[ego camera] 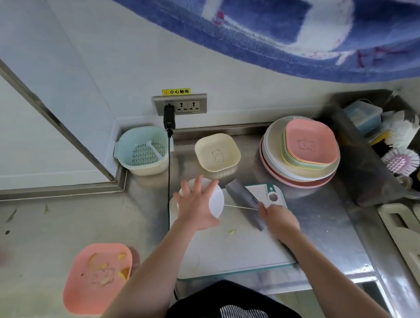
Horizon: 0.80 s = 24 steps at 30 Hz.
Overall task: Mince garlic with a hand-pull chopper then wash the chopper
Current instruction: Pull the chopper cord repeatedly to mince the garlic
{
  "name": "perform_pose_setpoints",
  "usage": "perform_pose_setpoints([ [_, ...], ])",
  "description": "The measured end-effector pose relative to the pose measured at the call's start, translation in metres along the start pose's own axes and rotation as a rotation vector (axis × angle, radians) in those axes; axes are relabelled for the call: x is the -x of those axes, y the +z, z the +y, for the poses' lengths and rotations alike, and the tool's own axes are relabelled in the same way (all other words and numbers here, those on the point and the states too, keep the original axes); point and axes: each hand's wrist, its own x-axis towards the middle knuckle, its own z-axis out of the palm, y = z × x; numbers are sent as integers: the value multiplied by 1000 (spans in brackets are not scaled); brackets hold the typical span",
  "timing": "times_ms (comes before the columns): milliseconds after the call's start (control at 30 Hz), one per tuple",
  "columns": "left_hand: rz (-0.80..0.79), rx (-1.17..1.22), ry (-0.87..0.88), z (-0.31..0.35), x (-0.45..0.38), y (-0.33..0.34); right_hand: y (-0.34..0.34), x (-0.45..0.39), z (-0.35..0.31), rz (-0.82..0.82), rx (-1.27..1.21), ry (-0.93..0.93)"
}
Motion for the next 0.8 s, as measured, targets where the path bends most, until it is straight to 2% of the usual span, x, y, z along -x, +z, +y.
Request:
perform_pose_setpoints([
  [67,-13,10,-16,1,-1,-1,-6,-1,22,37,-8,118],
  [133,-33,6,-19,1,-2,-3,-7,3,13,76,-57,85],
  [267,-138,52,-22,0,-5,-10,-7,17,-40,-10,-331,-202],
  [333,-185,52,-4,-5,-6,-15,-6,15,-55,4,-464,-273],
  [433,-226,125,21,-7,-6,-24,-5,6,-63,100,-548,-408],
  [567,-317,435,64,-3,-14,-49,-5,2,-77,273,-465,-671],
  [633,-397,525,108,-4,-20,-65,-13,2,-85,325,-505,-723],
  [700,-446,586,117,-7,-23,-80,-25,4,-92,220,-690,-698],
  [800,-546,720,70,-9,-23,-101,-38,11,-97,-21,-1035,-556],
])
